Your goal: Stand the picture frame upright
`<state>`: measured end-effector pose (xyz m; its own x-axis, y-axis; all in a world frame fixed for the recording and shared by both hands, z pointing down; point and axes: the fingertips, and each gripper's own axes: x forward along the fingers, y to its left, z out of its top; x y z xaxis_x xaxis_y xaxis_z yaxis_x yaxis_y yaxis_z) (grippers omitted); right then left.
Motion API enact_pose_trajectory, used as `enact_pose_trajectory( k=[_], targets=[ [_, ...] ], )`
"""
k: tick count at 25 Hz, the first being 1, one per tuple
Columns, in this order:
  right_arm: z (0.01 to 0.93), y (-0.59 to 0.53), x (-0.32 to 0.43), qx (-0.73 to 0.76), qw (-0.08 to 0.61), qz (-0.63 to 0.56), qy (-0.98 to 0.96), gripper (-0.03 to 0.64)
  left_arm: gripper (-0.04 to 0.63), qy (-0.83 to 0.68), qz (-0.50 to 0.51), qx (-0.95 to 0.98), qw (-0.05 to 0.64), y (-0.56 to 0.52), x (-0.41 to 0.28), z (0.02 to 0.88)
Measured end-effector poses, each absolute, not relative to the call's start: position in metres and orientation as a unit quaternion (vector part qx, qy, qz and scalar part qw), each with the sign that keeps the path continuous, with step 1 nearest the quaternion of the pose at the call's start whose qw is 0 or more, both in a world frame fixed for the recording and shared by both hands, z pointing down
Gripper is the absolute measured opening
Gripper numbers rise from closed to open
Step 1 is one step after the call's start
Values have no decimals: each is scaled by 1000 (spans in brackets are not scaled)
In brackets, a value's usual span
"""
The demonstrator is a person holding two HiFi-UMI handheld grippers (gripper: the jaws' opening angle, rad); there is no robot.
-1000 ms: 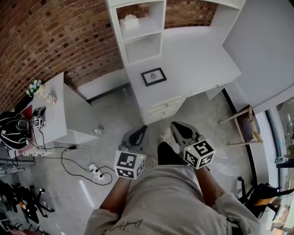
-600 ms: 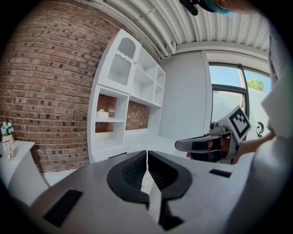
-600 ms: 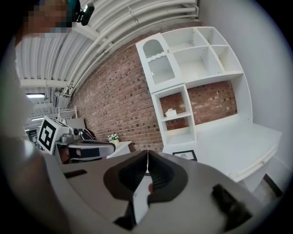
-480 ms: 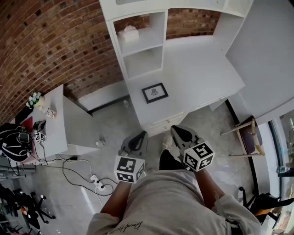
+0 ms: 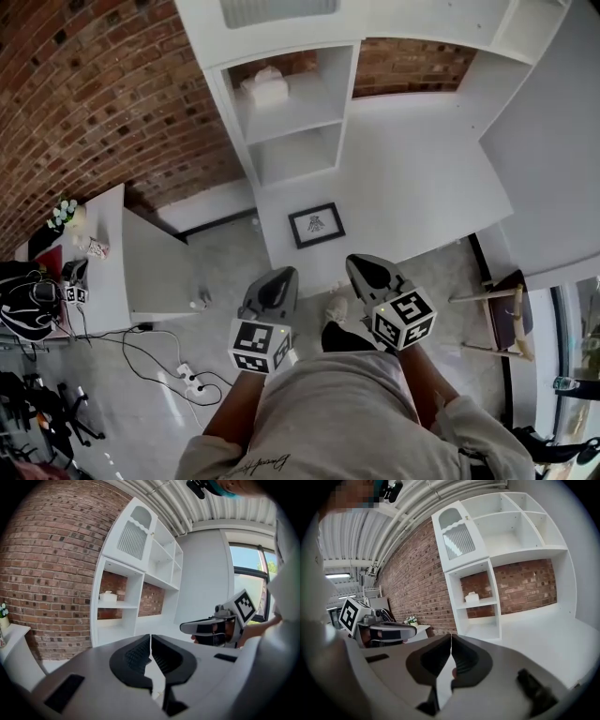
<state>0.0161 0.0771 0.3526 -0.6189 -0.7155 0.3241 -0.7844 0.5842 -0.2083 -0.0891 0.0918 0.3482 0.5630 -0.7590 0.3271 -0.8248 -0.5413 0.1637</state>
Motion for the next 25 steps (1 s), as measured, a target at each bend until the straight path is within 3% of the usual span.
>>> enact_pose_trajectory(
  k=[25],
  targets=[
    [364,-74,56,332,119,172,-920,29,21,-526,105,830,153,-42,-40,348]
  ],
)
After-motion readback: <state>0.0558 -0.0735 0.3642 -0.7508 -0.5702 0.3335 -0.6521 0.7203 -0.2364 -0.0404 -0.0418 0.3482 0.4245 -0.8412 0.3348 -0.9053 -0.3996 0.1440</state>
